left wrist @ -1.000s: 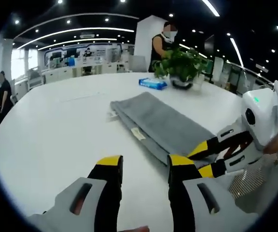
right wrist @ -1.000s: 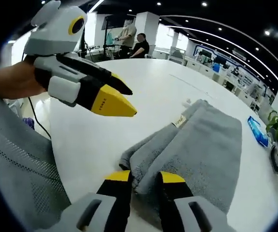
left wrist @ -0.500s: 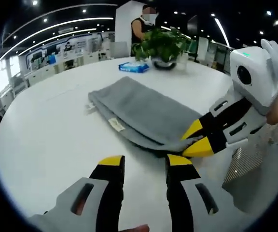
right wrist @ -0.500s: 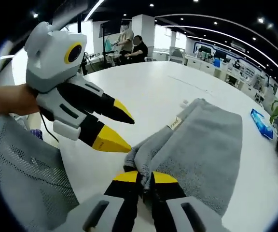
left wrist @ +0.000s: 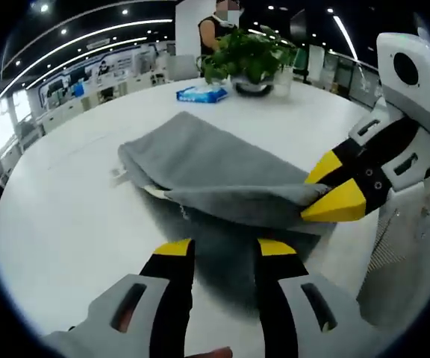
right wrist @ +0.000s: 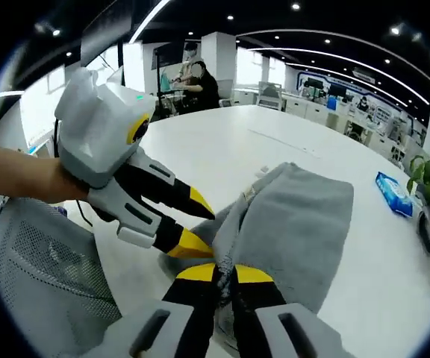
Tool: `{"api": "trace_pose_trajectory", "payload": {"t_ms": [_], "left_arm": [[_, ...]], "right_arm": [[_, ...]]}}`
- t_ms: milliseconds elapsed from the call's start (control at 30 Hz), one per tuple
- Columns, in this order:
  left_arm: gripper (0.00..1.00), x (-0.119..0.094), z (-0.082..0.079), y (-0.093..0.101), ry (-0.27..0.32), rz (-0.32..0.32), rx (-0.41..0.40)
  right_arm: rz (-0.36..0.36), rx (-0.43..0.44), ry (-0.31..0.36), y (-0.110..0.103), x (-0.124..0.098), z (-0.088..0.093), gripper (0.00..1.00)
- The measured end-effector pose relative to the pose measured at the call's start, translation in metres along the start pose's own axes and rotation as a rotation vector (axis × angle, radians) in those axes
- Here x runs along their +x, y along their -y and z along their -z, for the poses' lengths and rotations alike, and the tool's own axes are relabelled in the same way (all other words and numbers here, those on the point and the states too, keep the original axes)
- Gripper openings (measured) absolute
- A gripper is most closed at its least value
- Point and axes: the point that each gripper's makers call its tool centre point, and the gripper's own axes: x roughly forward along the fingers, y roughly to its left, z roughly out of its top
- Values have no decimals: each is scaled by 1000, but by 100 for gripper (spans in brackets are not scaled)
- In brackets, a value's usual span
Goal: Open the folded towel by lifting each exposed corner and separating the folded layers until the towel lies flat within the target outline without major curled edges
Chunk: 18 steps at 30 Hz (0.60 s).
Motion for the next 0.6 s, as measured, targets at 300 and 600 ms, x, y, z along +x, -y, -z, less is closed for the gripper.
{"api": "trace_pose_trajectory", "payload": {"t_ms": [300, 600], "left_arm": [[31, 14, 6, -4, 12, -59, -26], [31, 12, 8, -4, 108, -85, -53]], "right_arm": [[40, -34, 8, 36, -14, 13, 4], [82, 1, 9, 64, -25, 26, 3]]}}
